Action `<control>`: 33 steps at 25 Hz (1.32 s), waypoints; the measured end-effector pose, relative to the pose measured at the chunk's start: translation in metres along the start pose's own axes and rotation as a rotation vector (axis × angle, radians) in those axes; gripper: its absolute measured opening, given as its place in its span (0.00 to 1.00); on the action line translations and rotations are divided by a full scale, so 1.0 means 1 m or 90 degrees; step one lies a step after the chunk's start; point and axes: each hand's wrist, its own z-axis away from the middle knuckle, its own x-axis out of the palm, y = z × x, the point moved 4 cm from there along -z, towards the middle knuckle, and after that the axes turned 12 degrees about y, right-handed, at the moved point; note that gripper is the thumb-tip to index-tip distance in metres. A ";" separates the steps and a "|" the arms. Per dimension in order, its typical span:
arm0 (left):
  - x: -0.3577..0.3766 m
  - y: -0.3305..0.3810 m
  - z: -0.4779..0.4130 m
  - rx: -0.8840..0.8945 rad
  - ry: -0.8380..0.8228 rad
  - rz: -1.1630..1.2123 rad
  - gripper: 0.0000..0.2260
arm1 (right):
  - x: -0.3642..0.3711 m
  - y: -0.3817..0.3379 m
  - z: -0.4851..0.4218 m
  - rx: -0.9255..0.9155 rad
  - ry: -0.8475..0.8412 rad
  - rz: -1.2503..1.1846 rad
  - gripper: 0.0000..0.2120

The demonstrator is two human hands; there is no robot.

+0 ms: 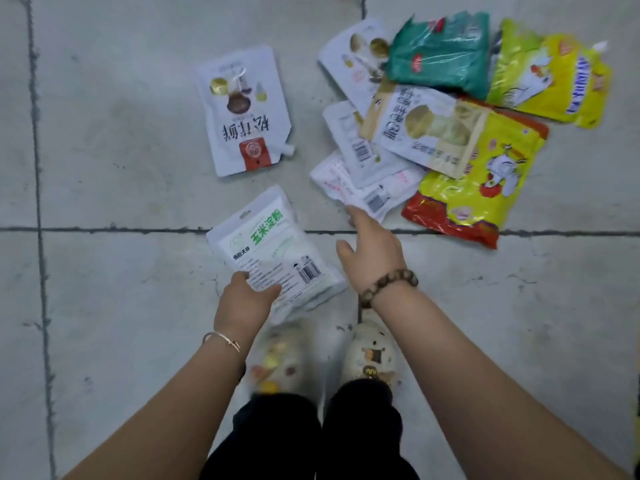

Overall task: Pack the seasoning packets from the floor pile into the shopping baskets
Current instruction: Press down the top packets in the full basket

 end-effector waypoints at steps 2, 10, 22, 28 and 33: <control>0.018 -0.010 -0.032 -0.104 0.044 0.141 0.32 | 0.029 -0.010 -0.035 0.012 0.021 -0.046 0.23; 0.046 0.006 -0.081 0.031 0.182 0.215 0.47 | 0.101 -0.059 -0.171 0.116 0.153 -0.207 0.29; 0.030 0.028 -0.100 0.052 0.007 0.419 0.08 | 0.120 -0.099 -0.238 0.175 0.186 -0.054 0.29; 0.012 0.029 -0.102 0.083 0.059 0.496 0.07 | 0.105 -0.086 -0.229 0.207 0.213 -0.182 0.08; 0.014 0.048 -0.085 0.143 0.047 0.550 0.09 | 0.029 -0.061 -0.207 0.056 0.388 -0.288 0.06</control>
